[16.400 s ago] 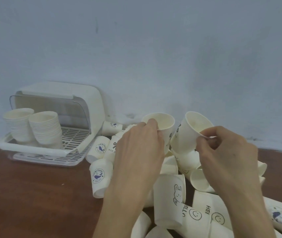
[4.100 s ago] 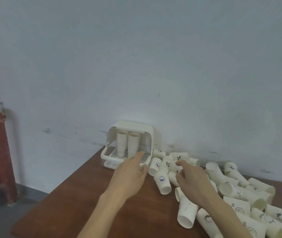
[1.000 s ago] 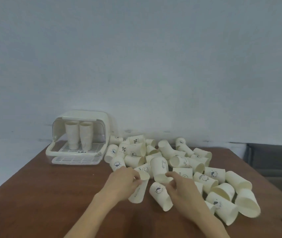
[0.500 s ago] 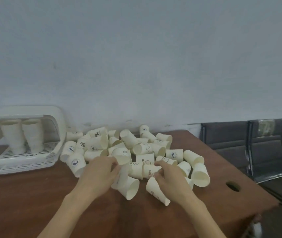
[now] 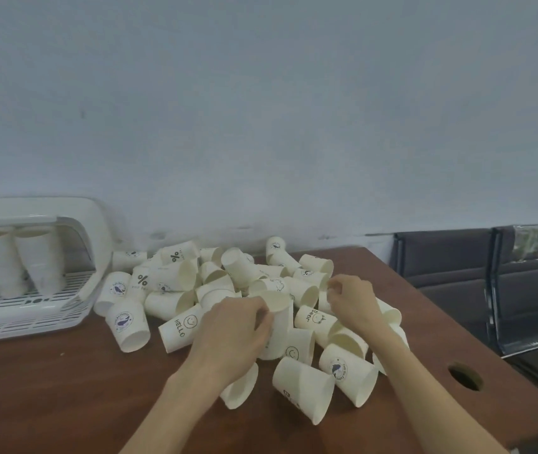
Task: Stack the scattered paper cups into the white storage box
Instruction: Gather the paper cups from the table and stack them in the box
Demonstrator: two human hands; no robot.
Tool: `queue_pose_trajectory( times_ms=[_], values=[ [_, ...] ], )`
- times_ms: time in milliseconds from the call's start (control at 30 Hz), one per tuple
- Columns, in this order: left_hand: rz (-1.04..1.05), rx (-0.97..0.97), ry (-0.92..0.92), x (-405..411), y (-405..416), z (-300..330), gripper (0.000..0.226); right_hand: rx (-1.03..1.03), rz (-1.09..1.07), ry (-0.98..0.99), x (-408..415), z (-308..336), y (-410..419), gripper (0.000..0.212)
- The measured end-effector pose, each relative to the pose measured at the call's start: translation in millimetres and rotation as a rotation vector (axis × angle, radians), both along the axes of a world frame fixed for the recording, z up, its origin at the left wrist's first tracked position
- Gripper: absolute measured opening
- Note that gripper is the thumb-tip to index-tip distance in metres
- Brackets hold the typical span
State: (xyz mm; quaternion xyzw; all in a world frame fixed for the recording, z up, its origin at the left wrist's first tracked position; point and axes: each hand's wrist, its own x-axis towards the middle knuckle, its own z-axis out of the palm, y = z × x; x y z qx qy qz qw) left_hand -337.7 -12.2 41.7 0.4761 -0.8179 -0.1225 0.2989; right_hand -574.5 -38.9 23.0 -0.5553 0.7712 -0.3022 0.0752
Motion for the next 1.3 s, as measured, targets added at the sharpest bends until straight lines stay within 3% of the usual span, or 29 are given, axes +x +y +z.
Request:
queue_pose_trajectory(
  times_ms=[233, 500, 600, 733, 1033, 1167, 1300],
  values=[
    [-0.007, -0.039, 0.069, -43, -22, 4, 0.023, 0.091, -0.110, -0.005, -52, -13, -75, 0.025],
    [0.059, -0.093, 0.031, -71, -57, 1, 0.027, 0.149, -0.145, -0.022, -78, -35, -146, 0.025],
    [0.082, -0.096, 0.012, -73, -68, -1, 0.027, 0.194, -0.200, -0.046, -82, -41, -166, 0.011],
    [0.103, -0.055, -0.022, -71, -74, -11, 0.028, 0.225, -0.300, -0.081, -88, -45, -189, 0.014],
    [0.081, -0.226, 0.063, -59, -84, -7, 0.021, 0.262, -0.367, -0.320, -107, -55, -236, 0.013],
    [0.063, -0.119, 0.030, -57, -88, -9, 0.021, 0.283, -0.439, -0.334, -108, -59, -244, 0.003],
    [0.065, -0.078, 0.013, -55, -90, -7, 0.024, 0.159, -0.471, -0.380, -96, -57, -238, 0.015]
  ],
)
